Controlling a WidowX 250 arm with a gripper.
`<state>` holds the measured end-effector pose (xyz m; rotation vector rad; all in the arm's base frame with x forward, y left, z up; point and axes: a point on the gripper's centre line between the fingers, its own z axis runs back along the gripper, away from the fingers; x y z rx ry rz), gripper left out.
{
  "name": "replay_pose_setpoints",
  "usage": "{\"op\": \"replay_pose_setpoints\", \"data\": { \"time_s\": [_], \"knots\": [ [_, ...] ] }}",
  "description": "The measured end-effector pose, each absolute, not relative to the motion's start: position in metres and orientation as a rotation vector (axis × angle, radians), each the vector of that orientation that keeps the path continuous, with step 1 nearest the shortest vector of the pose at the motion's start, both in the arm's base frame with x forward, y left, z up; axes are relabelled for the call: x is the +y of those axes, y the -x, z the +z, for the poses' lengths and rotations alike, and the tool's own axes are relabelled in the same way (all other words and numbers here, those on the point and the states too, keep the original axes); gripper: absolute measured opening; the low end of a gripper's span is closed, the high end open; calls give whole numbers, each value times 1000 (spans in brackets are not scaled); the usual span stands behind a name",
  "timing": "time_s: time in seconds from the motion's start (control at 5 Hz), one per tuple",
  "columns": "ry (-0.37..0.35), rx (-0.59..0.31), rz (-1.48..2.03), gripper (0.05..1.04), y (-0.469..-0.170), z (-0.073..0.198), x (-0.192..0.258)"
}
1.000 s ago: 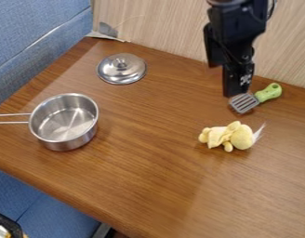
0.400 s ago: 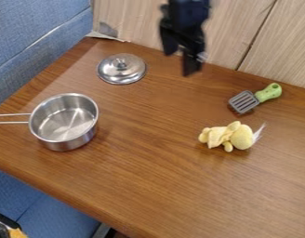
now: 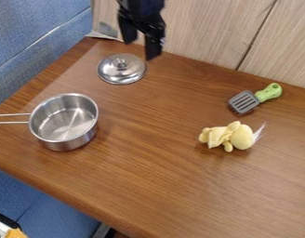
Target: Move the silver lid to the right bottom side of the table
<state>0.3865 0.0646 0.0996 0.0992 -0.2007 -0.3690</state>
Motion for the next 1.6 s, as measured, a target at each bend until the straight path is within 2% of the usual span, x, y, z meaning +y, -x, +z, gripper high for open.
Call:
{"op": "replay_pose_setpoints", "data": {
  "time_s": [0.2, 0.6, 0.8, 1.0, 1.2, 1.4, 1.6],
  "knots": [
    [-106, -181, -314, 1001, -393, 88, 83],
    [-188, -120, -271, 1001, -400, 59, 105],
    [-175, -113, -261, 1001, -405, 48, 106],
    [-156, -105, -228, 950, -406, 37, 116],
    [-133, -114, -175, 689, -408, 36, 122],
    [-142, -91, -180, 456, -406, 36, 126],
    [-142, -86, -184, 285, -406, 36, 126]
  ]
}}
